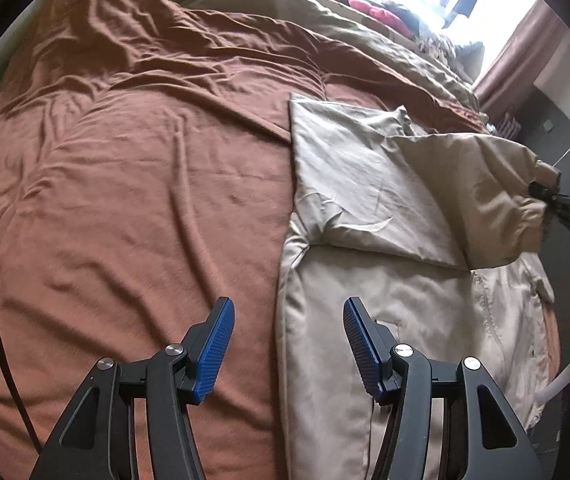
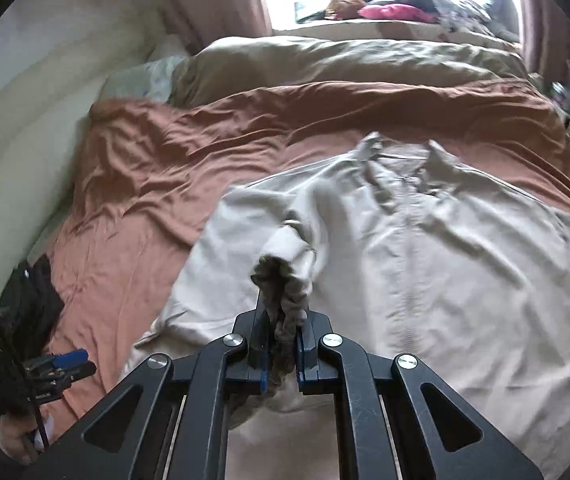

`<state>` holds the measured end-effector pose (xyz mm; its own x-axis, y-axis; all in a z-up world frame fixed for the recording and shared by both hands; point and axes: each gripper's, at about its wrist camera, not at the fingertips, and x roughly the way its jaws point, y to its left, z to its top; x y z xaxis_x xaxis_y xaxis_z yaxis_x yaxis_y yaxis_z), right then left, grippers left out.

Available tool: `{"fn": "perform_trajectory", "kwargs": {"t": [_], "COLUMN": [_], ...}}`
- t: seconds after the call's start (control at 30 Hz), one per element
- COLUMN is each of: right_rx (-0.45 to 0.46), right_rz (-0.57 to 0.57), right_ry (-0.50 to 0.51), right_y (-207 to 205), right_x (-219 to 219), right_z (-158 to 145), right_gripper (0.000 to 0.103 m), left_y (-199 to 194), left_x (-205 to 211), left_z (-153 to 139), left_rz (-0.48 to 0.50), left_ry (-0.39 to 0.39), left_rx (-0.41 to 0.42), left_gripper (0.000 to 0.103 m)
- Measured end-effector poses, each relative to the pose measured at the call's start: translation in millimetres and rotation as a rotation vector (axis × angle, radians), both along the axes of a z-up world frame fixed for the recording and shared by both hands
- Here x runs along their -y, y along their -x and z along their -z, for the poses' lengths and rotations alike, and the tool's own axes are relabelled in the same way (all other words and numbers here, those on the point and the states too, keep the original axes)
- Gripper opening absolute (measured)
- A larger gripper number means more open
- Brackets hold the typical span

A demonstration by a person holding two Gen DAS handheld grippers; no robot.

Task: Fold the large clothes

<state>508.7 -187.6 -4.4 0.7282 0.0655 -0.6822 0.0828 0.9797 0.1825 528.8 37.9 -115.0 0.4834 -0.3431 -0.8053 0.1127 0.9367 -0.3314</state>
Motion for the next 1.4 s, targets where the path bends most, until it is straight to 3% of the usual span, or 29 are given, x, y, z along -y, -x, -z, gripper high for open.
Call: {"fn": "perform_trajectory", "kwargs": {"t": [0.2, 0.53, 0.63, 0.73, 0.8, 0.83, 0.97, 1.13, 1.2, 1.3, 1.4], "right_rx": [-0.004, -0.066, -0.118, -0.114, -0.095, -0.086, -0.088, -0.155, -0.173, -0.229, -0.275], "right_rz": [0.068, 0.215, 0.250, 0.276, 0.272, 0.269, 0.243, 0.192, 0.159, 0.141, 0.139], "right_ry": [-0.008, 0.144, 0.097, 0.137, 0.100, 0.057, -0.080, -0.116, -0.127, -0.090, -0.055], "right_y": [2.0, -0.1, -3.0, 3.1, 8.9, 12.8, 27.9, 41.5, 48.0, 39.6, 28.1], "right_x": [45.1, 104.6, 127.8, 137.1, 141.9, 145.2, 156.1, 143.3, 147.3, 143.6, 148.4], "right_z": [-2.9, 6.2, 24.5, 32.7, 34.5, 36.6, 50.9, 79.0, 83.6, 98.7, 110.1], "right_gripper": [0.006, 0.009, 0.020, 0.042, 0.075, 0.076, 0.076, 0.076, 0.058, 0.043, 0.039], "left_y": [-21.7, -42.3, -42.7, -41.3, -41.1, -41.4, -40.9, -43.7, -48.1, -55.0, -63.3], "left_x": [20.3, 36.8, 40.1, 43.3, 45.3, 45.6, 53.8, 65.9, 66.9, 67.7, 69.8], "left_z": [7.3, 25.0, 26.9, 26.3, 25.4, 24.9, 21.4, 24.2, 28.0, 33.2, 41.4], "left_rz": [0.027, 0.041, 0.054, 0.063, 0.061, 0.059, 0.065, 0.079, 0.073, 0.066, 0.067], "left_ry": [-0.075, -0.140, -0.157, -0.173, -0.180, -0.181, -0.188, -0.236, -0.249, -0.262, -0.281], "left_rx": [-0.015, -0.040, -0.044, -0.044, -0.044, -0.045, -0.037, -0.025, -0.029, -0.033, -0.040], "left_gripper": [0.059, 0.059, 0.059, 0.059, 0.059, 0.059, 0.059, 0.059, 0.059, 0.059, 0.059]}}
